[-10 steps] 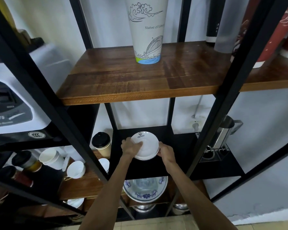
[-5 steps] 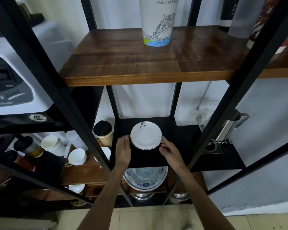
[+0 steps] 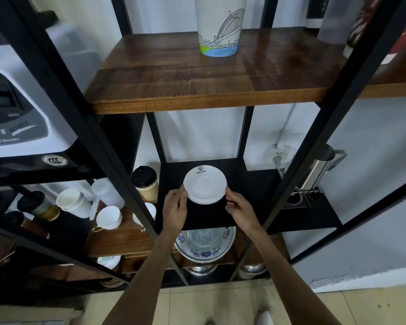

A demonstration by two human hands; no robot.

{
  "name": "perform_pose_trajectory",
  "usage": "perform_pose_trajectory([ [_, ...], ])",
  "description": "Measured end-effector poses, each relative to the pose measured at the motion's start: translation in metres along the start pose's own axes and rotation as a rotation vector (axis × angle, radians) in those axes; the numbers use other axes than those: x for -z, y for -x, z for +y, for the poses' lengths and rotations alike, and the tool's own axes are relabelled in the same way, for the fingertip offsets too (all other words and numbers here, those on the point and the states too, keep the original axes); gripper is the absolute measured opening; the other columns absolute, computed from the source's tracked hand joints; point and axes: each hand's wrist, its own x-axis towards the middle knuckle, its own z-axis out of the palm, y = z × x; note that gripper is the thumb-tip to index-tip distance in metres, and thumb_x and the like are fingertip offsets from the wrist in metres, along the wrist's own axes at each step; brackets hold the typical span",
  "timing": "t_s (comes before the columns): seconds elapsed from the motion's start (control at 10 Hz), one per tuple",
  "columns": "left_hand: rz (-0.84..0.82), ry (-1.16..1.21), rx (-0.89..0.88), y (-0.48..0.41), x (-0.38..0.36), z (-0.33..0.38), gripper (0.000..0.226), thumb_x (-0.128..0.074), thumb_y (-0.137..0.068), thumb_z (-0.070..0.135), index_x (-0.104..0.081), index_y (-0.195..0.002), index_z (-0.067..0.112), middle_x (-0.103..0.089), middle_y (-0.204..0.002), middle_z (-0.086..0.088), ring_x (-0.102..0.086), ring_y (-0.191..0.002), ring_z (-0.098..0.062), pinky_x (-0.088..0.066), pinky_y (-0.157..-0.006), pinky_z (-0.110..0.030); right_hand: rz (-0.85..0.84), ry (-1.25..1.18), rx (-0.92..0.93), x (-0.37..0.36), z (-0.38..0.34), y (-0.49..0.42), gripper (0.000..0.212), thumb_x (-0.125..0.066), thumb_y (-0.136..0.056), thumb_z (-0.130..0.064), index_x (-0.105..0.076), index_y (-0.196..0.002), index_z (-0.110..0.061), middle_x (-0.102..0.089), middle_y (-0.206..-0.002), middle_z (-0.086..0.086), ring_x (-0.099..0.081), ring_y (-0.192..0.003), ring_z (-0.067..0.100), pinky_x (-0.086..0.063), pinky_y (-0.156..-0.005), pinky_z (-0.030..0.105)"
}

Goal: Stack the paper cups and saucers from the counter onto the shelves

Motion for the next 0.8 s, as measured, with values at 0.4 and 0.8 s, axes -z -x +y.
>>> perform_pose_trajectory([
  [0.4, 0.024, -0.078, -0.022, 0.001, -0.002, 0.003, 0.040, -0.039, -0.104, 0.028, -0.055, -0.139, 0.016, -0.055, -0.108, -0.002, -0.044, -0.103, -0.007, -0.033, -0.088, -0.017, 0.033, 0.085, 0.020, -0.003, 0.000, 0.002, 0.064, -0.047, -0.092, 0.013, -0.042, -0.148, -0.018, -0.052, -0.133, 0.006, -0.051, -0.125, 0.014, -0.041, -0.102, 0.014],
  [0.8, 0.018, -0.056, 0.058, 0.033, 0.010, 0.014, 0.039, -0.042, -0.102, 0.009, -0.052, -0.139, 0.002, -0.053, -0.130, -0.019, -0.048, -0.124, -0.028, -0.034, -0.105, -0.025, 0.085, 0.093, -0.006, -0.003, -0.008, 0.020, 0.055, -0.040, -0.093, 0.016, -0.044, -0.145, -0.005, -0.052, -0.142, 0.019, -0.049, -0.133, 0.025, -0.038, -0.112, 0.031],
])
